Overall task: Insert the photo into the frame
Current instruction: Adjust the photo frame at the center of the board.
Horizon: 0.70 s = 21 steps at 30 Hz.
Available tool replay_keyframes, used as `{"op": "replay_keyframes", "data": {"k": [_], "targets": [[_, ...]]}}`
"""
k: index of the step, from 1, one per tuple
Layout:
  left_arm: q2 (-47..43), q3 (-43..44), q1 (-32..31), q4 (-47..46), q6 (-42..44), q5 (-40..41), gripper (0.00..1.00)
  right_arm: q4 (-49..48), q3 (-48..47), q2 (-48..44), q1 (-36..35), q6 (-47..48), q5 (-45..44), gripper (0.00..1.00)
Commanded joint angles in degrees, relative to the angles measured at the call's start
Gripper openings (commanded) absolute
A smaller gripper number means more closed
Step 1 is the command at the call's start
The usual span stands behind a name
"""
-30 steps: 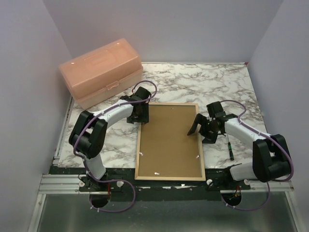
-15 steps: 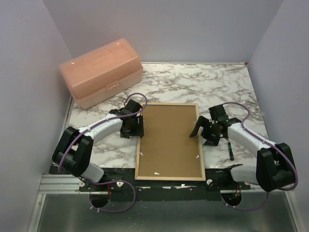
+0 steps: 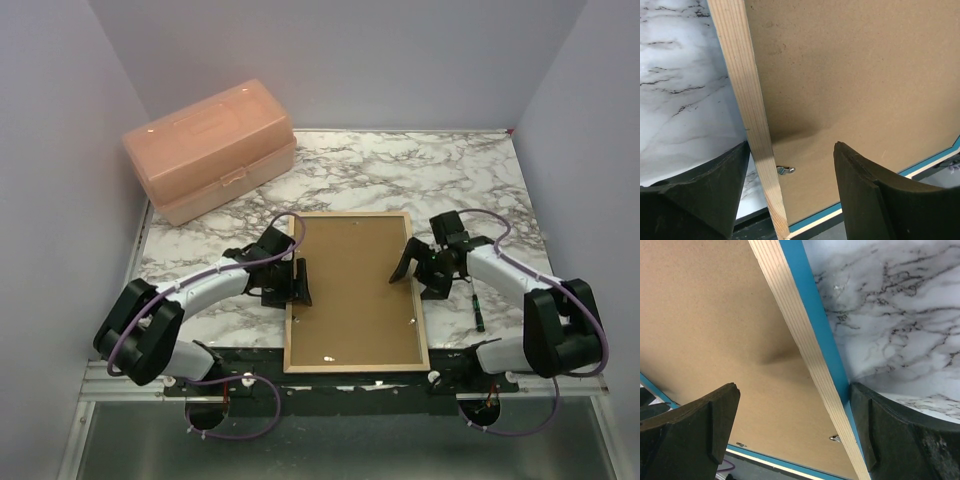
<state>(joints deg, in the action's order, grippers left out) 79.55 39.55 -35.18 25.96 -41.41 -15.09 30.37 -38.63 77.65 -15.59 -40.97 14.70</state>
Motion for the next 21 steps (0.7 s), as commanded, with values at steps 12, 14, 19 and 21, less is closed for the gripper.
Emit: {"op": "replay_keyframes", "data": {"k": [12, 14, 19, 21], "targets": [[-6.3, -3.0, -9.7, -9.8, -13.2, -9.3, 0.69, -3.9, -26.0, 22.9, -2.4, 3.9, 8.1, 0.99], [-6.2, -3.2, -11.4, -10.8, -15.0, -9.2, 0.69, -3.0, -30.5, 26.4, -3.2, 4.5, 8.4, 0.99], [-7.1, -2.7, -14.4, -11.5, -17.8, -7.7, 0.69, 0.2, -40.8, 33.2, -6.1, 5.7, 7.7, 0.99], [-8.4, -2.4, -14.4, -9.4, -18.1, -5.9, 0.69, -0.1, -43.0, 34.8, -6.8, 5.5, 7.9, 0.99]]}}
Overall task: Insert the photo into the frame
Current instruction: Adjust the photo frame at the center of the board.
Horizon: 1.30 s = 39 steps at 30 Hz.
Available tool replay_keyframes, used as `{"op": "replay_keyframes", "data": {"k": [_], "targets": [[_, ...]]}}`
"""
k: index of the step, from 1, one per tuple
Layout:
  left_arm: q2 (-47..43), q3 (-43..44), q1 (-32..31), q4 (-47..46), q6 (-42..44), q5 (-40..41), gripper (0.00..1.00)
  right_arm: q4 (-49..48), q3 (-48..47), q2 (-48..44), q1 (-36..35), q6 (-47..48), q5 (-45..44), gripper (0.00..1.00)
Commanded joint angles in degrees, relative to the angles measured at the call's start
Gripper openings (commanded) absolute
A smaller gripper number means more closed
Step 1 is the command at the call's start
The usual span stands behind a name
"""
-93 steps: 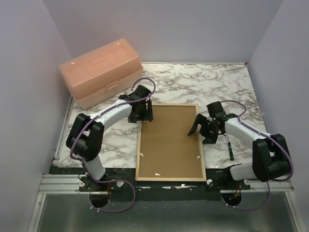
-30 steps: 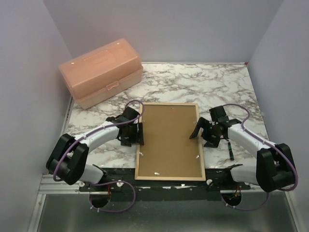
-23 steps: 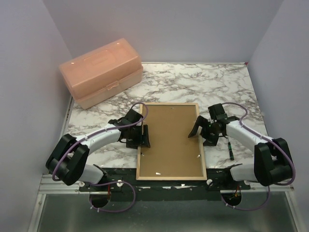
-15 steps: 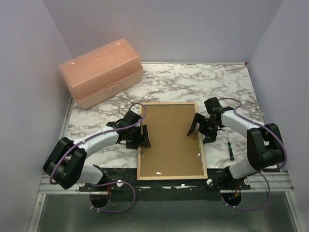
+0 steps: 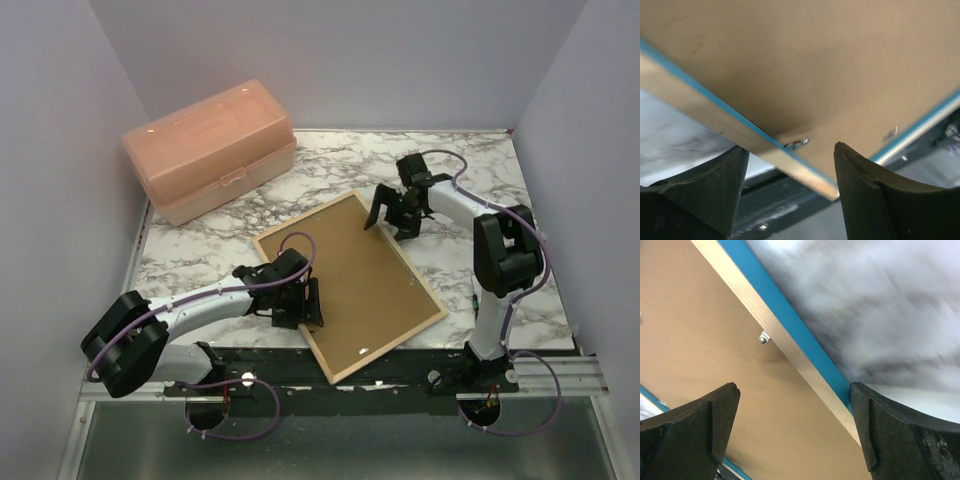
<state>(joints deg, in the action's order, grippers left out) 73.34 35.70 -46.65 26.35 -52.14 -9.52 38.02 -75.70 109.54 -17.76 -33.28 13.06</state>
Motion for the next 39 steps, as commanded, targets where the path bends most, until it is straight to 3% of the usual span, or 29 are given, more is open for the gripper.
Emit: {"op": "replay_keyframes", "data": {"k": [1, 8, 14, 17, 23, 28, 31, 35, 39], "targets": [[-2.8, 1.3, -2.9, -10.0, -7.4, -11.6, 0.69, -8.0, -7.1, 3.7, -4.9, -2.4, 9.9, 0.99], [-4.1, 4.9, -2.8, -7.9, -7.4, -10.0, 0.69, -5.9, -15.6, 7.8, -6.4, -2.2, 10.4, 0.99], [-4.1, 5.7, -2.8, -5.7, -5.5, -8.9, 0.70, 2.6, -18.8, 6.1, -6.4, -0.9, -6.2, 1.00], [-5.4, 5.4, -2.4, -4.6, -3.8, -7.8, 0.70, 3.0, -13.7, 1.0, -6.1, -1.3, -12.1, 1.00], [-9.1, 2.2, 0.7, -10.4, -1.4, -11.2, 0.70, 1.9, 4.3, -14.9, -6.1, -5.1, -15.3, 1.00], [-12.6, -1.7, 7.5, -17.7, -1.7, -18.0, 0.78, 6.4, 19.5, -29.8, -6.0, -8.8, -17.4, 1.00], [-15.1, -3.7, 12.0, -19.7, -1.7, -20.3, 0.81, 6.8, 27.7, -36.8, -6.1, -10.8, -14.4, 0.98], [-17.6, -4.2, 17.9, -18.6, -0.4, -21.1, 0.83, 4.4, 35.2, -41.6, -6.1, -13.0, -10.3, 0.92], [-18.9, -3.6, 21.1, -16.0, 0.9, -21.3, 0.84, 1.9, 39.1, -39.5, -6.5, -13.4, -9.3, 0.88]]}}
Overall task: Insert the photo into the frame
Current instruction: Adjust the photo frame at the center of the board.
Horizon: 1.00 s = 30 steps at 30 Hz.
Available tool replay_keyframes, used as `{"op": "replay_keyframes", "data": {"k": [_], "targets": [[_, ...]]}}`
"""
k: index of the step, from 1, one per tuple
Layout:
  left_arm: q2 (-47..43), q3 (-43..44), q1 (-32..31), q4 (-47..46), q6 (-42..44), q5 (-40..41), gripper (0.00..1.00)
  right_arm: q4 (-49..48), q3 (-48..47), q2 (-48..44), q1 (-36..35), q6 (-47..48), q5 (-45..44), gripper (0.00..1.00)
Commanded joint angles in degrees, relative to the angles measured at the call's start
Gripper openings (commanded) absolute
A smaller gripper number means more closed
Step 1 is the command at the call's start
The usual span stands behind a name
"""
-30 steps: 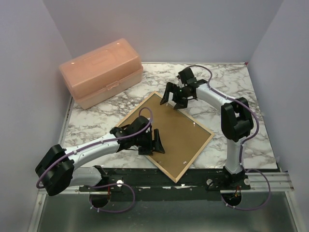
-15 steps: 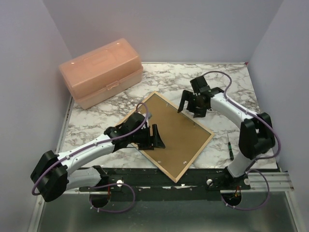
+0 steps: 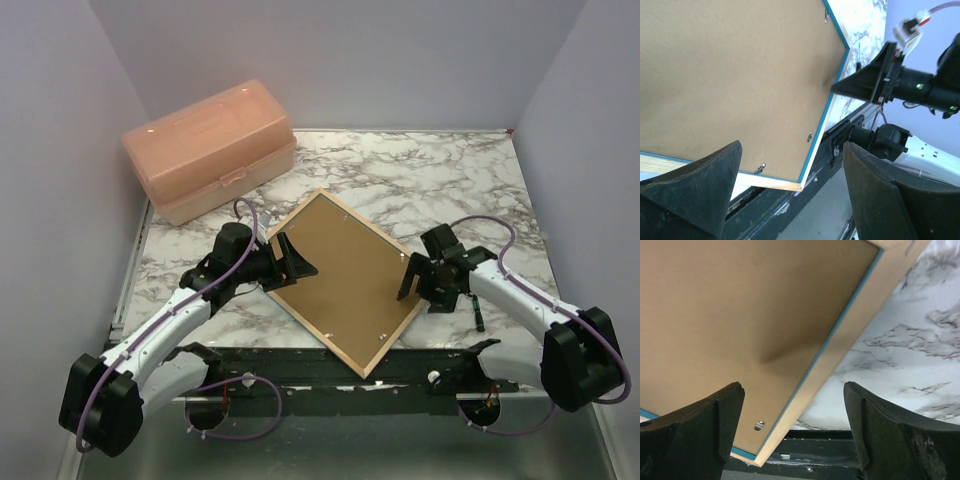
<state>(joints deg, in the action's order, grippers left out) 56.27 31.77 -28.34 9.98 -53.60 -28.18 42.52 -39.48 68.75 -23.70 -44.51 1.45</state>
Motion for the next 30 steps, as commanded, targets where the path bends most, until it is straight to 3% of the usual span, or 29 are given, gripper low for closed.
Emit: {"op": "replay_keyframes", "data": {"k": [1, 13, 16, 19, 30], "targets": [[-1.9, 0.5, 3.0, 0.9, 2.5, -2.4, 0.83, -3.4, 3.5, 2.3, -0.7, -2.2, 2.3, 0.85], [-2.4, 2.5, 3.5, 5.6, 5.2, 1.5, 0.83, -9.5, 2.1, 8.2, -1.1, -1.8, 1.3, 0.48], [-2.4, 3.5, 3.5, 8.0, 6.5, 3.6, 0.83, -10.5, -0.6, 11.3, -1.0, -0.1, 0.3, 0.22], [-2.5, 4.3, 3.5, 10.1, 7.5, 5.5, 0.83, -9.5, -4.9, 16.0, -1.0, 2.8, -2.5, 0.02], [-6.6, 7.9, 3.5, 21.5, 13.8, 16.8, 0.81, -6.5, -13.9, 24.1, 1.6, 13.9, -18.2, 0.00]]}}
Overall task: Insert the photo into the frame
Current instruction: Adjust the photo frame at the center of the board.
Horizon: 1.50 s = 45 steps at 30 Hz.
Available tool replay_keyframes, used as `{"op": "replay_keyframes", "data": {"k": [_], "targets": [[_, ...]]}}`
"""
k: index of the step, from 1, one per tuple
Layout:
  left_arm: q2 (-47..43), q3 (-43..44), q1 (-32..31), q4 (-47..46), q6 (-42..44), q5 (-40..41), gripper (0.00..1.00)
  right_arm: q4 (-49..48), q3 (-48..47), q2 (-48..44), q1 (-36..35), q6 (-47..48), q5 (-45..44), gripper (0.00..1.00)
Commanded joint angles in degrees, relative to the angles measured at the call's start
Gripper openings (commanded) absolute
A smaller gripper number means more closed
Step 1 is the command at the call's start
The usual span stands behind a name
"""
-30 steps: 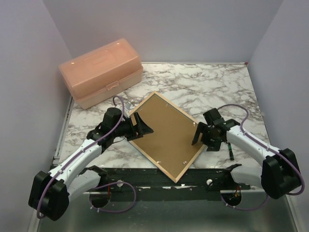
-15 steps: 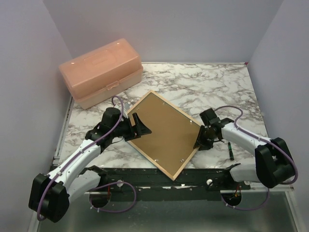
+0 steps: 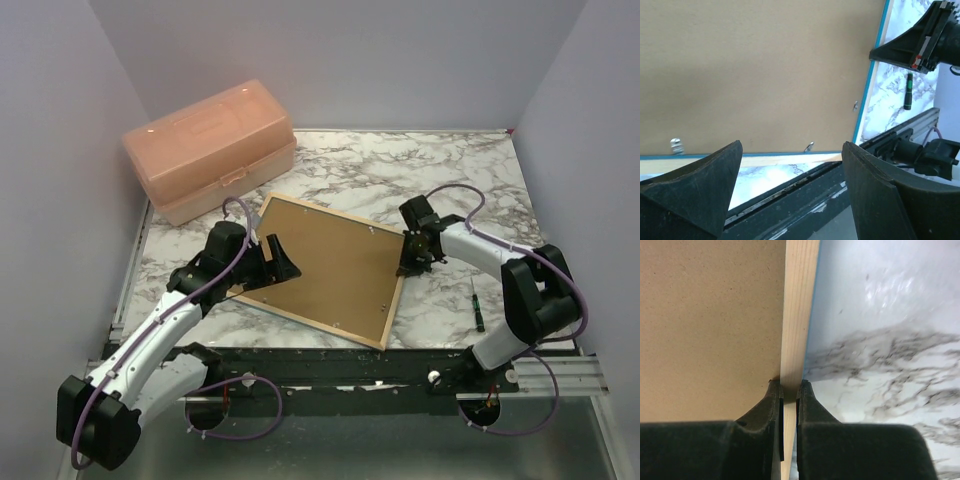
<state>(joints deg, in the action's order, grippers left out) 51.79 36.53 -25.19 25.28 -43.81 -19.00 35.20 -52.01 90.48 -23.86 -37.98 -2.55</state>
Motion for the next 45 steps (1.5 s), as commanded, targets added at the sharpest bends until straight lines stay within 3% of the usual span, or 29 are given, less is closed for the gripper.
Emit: {"op": "replay_keyframes", "data": {"k": [1, 7, 10, 12, 13, 17, 20, 28, 35, 45], "targets": [[-2.2, 3.5, 0.3, 7.4, 4.4, 9.3, 0.82, 0.5, -1.6, 2.5, 2.2, 8.2, -14.1, 0.01], [-0.7, 5.2, 0.4, 13.1, 4.7, 20.9, 0.82, -1.6, -2.2, 1.5, 6.1, 11.0, -11.5, 0.01], [2.4, 6.0, 0.5, 14.2, 4.2, 25.9, 0.83, -1.1, -2.7, 0.4, 8.1, 11.0, -9.8, 0.07], [6.1, 7.2, 0.8, 14.6, 4.9, 27.4, 0.84, 0.3, -3.2, -0.7, 8.9, 9.8, -9.8, 0.45], [8.3, 8.0, 1.1, 15.0, 5.0, 28.6, 0.84, 0.8, -3.4, -1.5, 8.9, 9.2, -9.8, 0.56], [16.5, 11.1, 3.8, 14.1, 7.8, 26.5, 0.84, 0.5, -1.4, -7.0, 9.0, 7.0, -5.6, 0.87], [20.4, 11.7, 7.0, 12.8, 9.5, 24.3, 0.84, 0.1, 1.5, -10.9, 9.1, 4.7, -1.6, 0.97], [25.4, 7.3, 15.2, 5.8, 10.1, 15.9, 0.84, -8.5, 13.3, -15.2, 9.2, -0.9, 17.3, 1.00], [29.3, 6.4, 15.1, 4.0, 9.6, 9.2, 0.84, -10.7, 14.7, -11.5, 9.2, -0.7, 21.2, 1.00], [23.4, 0.5, 12.2, 3.0, 7.9, 1.6, 0.82, -9.1, 8.1, -7.5, 9.2, 1.3, 22.0, 1.00]]}}
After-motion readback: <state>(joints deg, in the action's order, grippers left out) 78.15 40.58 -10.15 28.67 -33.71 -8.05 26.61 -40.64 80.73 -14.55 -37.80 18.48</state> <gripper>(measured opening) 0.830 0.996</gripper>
